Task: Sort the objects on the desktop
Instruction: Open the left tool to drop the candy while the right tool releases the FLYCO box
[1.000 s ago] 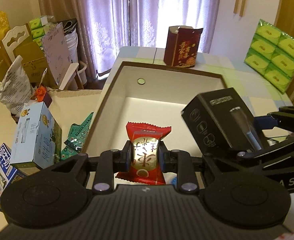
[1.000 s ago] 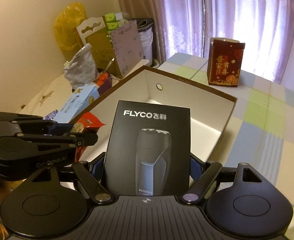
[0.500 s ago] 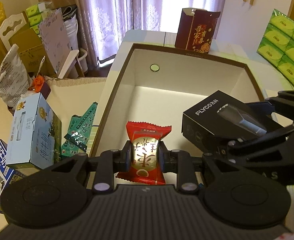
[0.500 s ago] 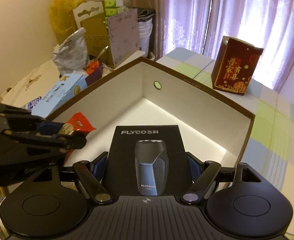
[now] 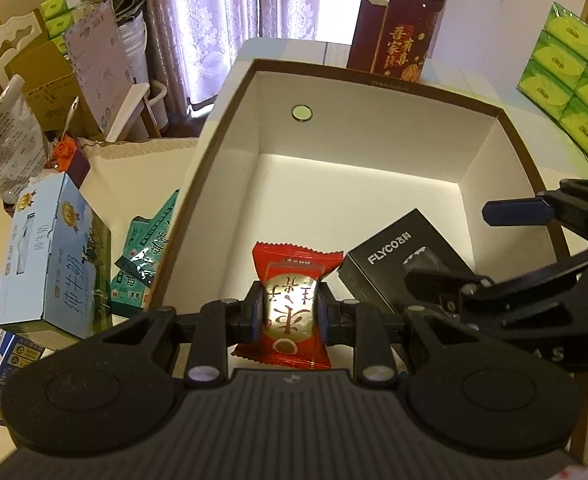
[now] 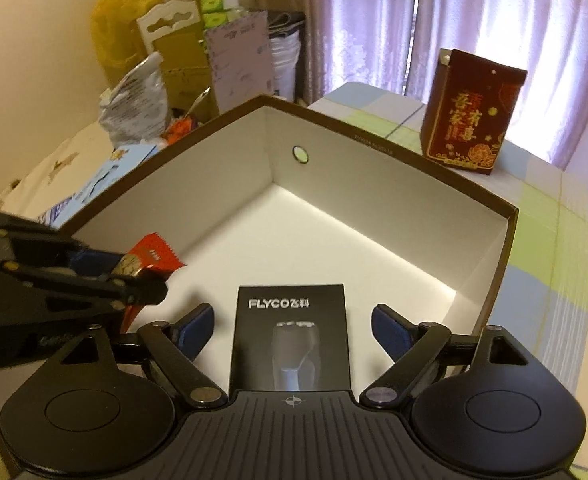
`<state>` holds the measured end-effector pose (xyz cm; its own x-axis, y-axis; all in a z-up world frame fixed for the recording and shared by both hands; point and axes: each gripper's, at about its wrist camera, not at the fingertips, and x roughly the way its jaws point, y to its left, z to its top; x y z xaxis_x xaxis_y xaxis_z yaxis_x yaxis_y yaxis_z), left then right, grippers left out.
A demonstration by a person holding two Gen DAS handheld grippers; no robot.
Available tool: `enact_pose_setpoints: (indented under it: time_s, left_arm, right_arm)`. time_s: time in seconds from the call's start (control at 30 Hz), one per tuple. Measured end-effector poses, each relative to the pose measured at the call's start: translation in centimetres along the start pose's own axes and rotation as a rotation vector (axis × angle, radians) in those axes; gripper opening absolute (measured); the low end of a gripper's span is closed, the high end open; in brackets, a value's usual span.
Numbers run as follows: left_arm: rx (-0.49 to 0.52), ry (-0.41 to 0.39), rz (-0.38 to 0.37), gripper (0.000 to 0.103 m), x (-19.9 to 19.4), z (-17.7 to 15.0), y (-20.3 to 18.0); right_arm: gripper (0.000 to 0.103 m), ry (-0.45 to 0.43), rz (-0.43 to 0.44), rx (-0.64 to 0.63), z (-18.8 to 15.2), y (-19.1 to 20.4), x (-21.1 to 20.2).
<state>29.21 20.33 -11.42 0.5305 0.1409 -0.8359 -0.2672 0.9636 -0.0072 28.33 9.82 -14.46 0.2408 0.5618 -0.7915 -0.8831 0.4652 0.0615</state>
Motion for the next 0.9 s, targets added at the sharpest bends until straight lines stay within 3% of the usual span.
enact_pose_setpoints:
  time_s: [0.33,0.53,0.9]
  left_arm:
    - [0.011,0.033,-0.029,0.023,1.4,-0.2,-0.5]
    - [0.027,0.045,-0.014,0.037,1.3,-0.5,-0.5]
    - [0.045,0.051,-0.007,0.047,0.1,-1.0,-0.8]
  right_arm:
    - [0.085,0.025,-0.022,-0.056,-0.8,0.1,0.1]
    - [0.085,0.037,0.001,-0.076,-0.9,0.0,-0.1]
    - [0.086,0.032,0.031,-0.103,-1.5,0.2,-1.1]
